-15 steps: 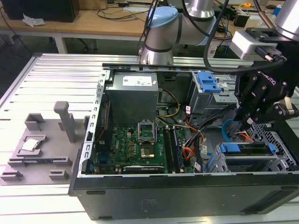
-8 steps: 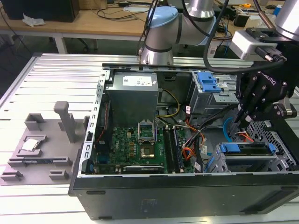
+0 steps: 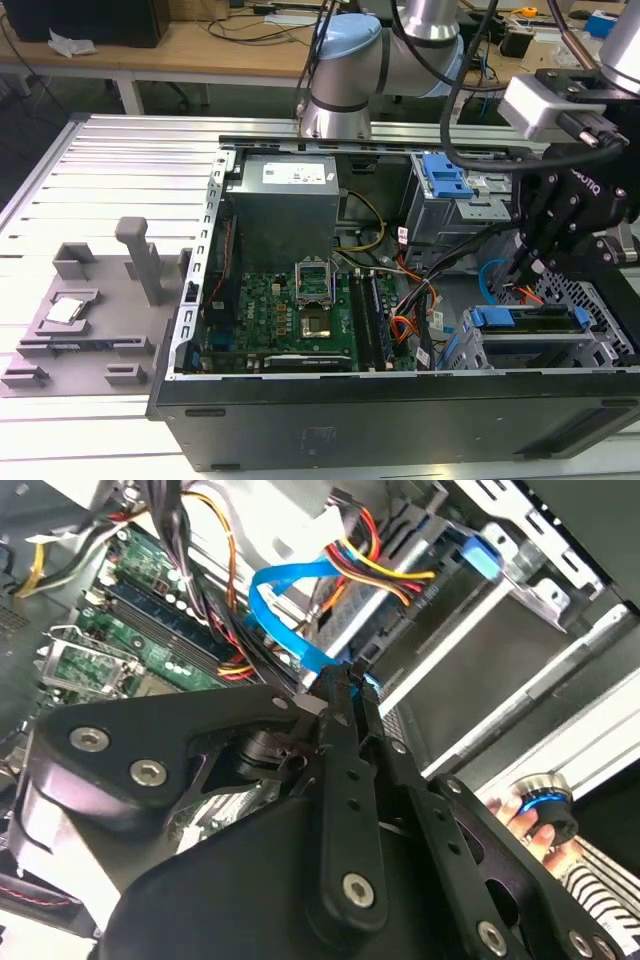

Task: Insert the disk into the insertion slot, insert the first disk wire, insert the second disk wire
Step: 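Insert the second disk wire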

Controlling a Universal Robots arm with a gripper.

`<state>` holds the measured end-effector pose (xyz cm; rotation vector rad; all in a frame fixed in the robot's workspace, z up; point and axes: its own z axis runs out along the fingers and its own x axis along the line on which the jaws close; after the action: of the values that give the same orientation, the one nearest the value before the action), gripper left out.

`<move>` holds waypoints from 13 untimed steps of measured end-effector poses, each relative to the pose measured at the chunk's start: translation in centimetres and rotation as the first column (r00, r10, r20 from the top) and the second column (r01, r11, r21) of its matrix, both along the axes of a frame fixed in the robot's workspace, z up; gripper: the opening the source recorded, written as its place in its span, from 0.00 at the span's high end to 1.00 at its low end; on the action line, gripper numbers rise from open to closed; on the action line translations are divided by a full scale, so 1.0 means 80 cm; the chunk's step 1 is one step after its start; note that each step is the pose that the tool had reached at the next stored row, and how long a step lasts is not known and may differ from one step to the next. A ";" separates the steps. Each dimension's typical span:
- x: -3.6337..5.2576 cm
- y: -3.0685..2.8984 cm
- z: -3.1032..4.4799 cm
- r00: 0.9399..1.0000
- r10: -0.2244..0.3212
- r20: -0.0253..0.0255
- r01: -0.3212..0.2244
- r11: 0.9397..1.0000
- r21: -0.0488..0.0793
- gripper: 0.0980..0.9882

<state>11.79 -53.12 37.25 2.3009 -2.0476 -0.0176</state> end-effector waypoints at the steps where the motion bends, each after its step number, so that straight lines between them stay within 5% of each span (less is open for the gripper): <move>1: 0.000 -0.0018 -0.0004 1.000 -0.001 0.000 0.001 1.000 0.000 0.93; 6: 0.002 -0.0037 -0.0103 0.998 -0.058 0.000 0.058 0.998 0.003 0.93; 13: 0.019 -0.0039 -0.0187 0.997 -0.076 -0.001 0.076 0.997 0.005 0.93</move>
<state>13.28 -53.43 35.76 2.2235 -2.1363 -0.0274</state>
